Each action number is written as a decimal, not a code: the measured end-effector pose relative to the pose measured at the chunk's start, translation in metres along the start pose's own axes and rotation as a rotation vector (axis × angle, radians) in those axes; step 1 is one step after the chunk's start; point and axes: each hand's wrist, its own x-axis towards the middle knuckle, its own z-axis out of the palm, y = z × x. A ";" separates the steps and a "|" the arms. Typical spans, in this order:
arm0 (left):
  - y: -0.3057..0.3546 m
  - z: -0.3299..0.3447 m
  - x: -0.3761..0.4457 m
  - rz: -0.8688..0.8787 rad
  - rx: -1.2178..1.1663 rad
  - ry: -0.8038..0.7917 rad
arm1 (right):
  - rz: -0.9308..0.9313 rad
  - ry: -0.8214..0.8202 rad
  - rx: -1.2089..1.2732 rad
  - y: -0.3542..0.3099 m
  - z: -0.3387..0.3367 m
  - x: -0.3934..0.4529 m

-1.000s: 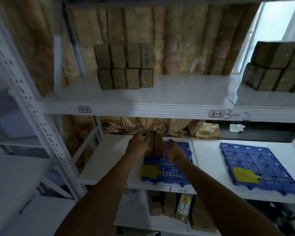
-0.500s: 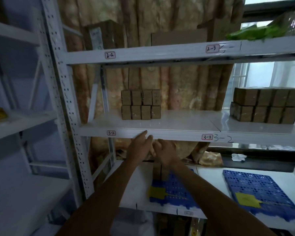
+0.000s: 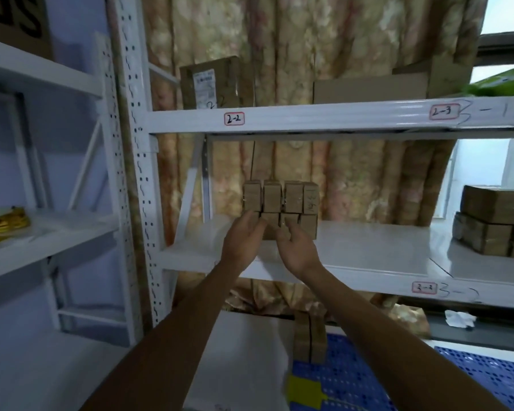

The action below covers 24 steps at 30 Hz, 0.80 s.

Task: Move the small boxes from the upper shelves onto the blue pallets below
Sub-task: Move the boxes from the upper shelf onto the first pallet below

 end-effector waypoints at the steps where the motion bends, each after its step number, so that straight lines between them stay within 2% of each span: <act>1: -0.004 -0.004 0.013 -0.011 -0.006 0.007 | -0.012 0.017 0.019 -0.001 0.007 0.011; 4: -0.019 -0.014 0.058 -0.039 -0.063 0.054 | -0.008 0.067 0.089 -0.005 0.024 0.046; 8: -0.039 -0.023 0.110 -0.105 -0.119 0.093 | 0.038 0.147 0.066 0.000 0.045 0.089; 15: -0.069 -0.018 0.161 -0.109 -0.171 0.030 | 0.005 0.393 -0.021 0.006 0.068 0.130; 20: -0.089 -0.007 0.172 -0.002 -0.210 0.030 | -0.030 0.452 -0.079 0.015 0.076 0.148; 24: -0.104 -0.004 0.173 0.108 -0.220 0.098 | -0.026 0.445 -0.071 0.021 0.081 0.154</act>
